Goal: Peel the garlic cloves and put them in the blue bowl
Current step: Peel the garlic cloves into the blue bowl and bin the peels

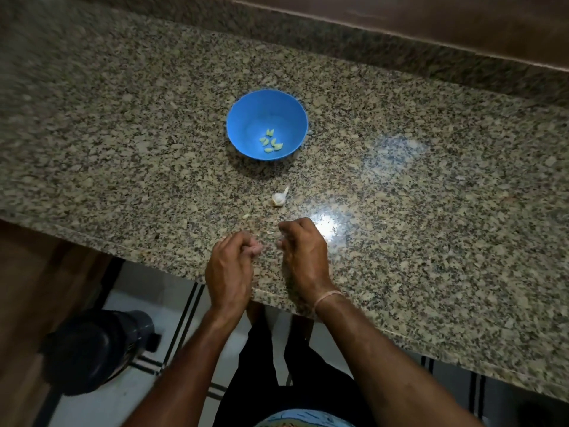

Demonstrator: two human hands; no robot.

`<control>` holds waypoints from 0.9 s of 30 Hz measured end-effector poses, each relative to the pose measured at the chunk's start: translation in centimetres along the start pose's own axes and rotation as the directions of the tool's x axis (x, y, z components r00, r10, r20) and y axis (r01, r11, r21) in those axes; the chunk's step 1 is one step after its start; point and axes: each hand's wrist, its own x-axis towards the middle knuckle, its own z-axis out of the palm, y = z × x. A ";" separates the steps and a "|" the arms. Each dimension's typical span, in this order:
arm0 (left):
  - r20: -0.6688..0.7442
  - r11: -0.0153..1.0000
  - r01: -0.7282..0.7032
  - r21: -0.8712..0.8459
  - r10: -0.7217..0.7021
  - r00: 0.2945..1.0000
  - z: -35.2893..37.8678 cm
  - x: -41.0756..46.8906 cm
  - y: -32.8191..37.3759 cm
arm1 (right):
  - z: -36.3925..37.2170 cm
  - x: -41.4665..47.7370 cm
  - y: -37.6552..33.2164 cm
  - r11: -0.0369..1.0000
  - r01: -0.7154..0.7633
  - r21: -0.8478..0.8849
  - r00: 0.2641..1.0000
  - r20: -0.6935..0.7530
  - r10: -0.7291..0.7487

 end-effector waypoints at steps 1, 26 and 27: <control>-0.009 1.000 0.027 -0.006 -0.027 1.000 -0.1 -0.1 0.0 | 0.1 0.3 0.0 1.000 0.001 0.008 1.000 0.001 -0.001; -0.066 0.985 0.147 -0.089 -0.153 0.986 -0.5 -1.3 -0.3 | 2.1 2.7 0.0 0.908 0.216 -0.359 0.973 0.152 -0.171; -0.064 0.984 0.152 -0.094 -0.158 0.985 -0.5 -1.3 -0.3 | 2.2 2.7 0.1 0.890 0.229 -0.395 0.970 0.173 -0.173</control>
